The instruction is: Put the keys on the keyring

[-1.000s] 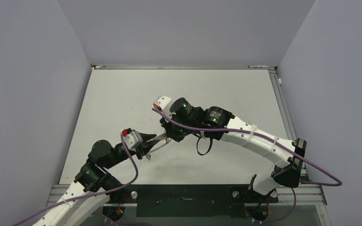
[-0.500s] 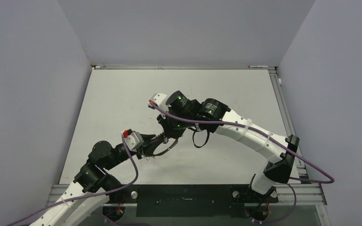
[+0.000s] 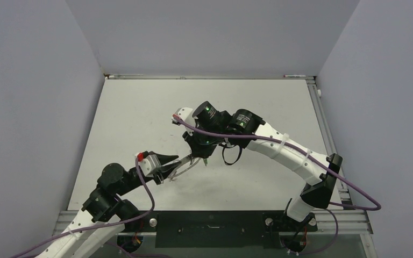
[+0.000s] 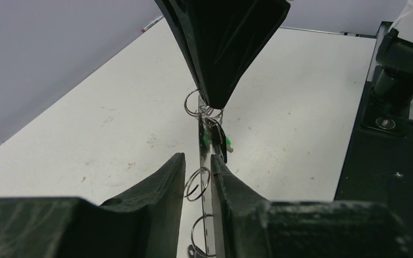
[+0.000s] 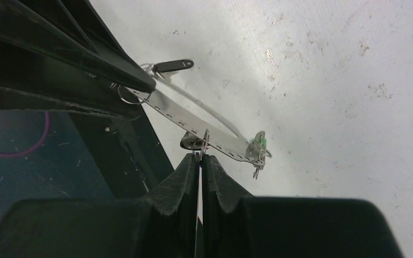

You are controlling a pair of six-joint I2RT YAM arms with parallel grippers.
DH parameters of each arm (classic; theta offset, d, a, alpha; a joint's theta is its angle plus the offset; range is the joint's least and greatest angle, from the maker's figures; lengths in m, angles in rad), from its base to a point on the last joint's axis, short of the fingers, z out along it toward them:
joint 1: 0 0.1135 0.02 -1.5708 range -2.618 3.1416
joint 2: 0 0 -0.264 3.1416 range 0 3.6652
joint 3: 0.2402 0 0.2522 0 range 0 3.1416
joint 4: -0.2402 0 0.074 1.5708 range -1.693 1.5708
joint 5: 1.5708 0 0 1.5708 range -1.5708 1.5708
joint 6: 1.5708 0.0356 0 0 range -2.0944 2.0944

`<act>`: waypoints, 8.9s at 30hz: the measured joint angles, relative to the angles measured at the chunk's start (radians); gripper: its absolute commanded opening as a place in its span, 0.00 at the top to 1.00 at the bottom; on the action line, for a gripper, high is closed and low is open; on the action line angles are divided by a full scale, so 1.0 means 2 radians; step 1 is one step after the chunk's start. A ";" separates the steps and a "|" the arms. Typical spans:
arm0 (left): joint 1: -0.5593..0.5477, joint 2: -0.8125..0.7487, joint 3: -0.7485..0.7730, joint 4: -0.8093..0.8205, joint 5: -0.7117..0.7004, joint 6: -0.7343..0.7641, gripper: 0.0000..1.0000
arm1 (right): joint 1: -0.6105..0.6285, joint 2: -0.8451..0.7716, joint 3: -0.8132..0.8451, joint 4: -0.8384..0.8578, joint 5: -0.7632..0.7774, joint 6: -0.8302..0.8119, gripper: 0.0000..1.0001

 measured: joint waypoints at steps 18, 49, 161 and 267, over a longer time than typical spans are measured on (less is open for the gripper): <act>0.001 0.002 0.002 0.038 0.115 -0.039 0.58 | 0.019 0.000 -0.008 -0.033 -0.009 -0.056 0.95; 0.001 0.069 0.039 0.047 0.195 -0.029 0.79 | 0.097 -0.026 -0.009 -0.046 0.005 -0.107 0.95; 0.027 -0.016 -0.141 0.582 0.048 -0.431 1.00 | 0.095 -0.232 -0.411 0.675 -0.090 -0.014 0.77; 0.031 0.014 0.014 -0.006 0.042 -0.067 1.00 | 0.113 -0.080 -0.086 0.166 0.190 -0.038 0.95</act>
